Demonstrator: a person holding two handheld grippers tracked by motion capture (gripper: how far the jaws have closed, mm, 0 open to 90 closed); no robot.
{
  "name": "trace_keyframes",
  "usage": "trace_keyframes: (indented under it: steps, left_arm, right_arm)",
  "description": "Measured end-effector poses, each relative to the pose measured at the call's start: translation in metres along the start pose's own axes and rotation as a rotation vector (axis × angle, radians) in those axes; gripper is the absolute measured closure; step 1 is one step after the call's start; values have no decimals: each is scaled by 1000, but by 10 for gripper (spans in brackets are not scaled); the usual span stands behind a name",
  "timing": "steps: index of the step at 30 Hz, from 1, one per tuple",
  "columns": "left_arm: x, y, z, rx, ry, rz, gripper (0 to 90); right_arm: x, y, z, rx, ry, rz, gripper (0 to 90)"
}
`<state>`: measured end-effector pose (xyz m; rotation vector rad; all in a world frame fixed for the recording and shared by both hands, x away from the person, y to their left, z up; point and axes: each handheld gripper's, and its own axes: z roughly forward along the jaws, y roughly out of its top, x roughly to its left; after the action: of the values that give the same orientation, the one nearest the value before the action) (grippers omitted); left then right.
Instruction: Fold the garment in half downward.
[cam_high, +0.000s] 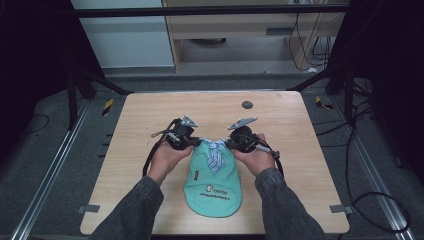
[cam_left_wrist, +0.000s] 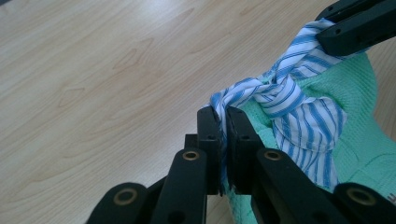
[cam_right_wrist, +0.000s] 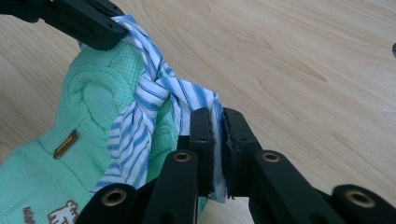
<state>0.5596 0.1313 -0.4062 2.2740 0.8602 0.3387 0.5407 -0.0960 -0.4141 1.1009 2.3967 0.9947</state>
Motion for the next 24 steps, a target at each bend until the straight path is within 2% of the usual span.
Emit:
trace_keyframes:
  steps: [6, 24]
  left_arm:
    - [2, 3, -6, -5, 7, 7, 856]
    - [3, 6, -9, -2, 10, 17, 856]
  right_arm:
    - [1, 7, -5, -4, -5, -20, 840]
    - [1, 12, -6, -2, -17, -38, 844]
